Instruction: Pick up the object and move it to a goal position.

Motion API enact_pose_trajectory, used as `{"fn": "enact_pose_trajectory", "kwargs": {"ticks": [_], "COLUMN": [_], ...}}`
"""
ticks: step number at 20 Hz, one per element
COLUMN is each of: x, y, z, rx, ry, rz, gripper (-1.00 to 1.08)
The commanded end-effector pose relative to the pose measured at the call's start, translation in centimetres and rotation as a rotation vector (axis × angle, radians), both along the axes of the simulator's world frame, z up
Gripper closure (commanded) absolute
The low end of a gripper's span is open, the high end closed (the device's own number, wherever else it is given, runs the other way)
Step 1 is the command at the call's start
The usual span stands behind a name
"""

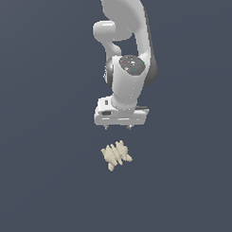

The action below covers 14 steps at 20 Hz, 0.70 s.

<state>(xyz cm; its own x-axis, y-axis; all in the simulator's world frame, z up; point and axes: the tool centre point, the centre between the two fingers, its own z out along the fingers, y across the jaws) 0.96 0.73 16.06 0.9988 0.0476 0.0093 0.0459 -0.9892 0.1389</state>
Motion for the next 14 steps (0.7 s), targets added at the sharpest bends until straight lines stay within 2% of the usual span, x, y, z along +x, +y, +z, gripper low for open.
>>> {"fn": "enact_pose_trajectory", "kwargs": {"ticks": [1,14], "x": [0.2,2.0], "y": [0.1,0.8], "z": [-0.9,-5.6], "rx": [-0.045,-0.328], "ry": [0.001,-0.026], "rz": [0.020,0.170], "gripper": [-1.00,-1.00]}}
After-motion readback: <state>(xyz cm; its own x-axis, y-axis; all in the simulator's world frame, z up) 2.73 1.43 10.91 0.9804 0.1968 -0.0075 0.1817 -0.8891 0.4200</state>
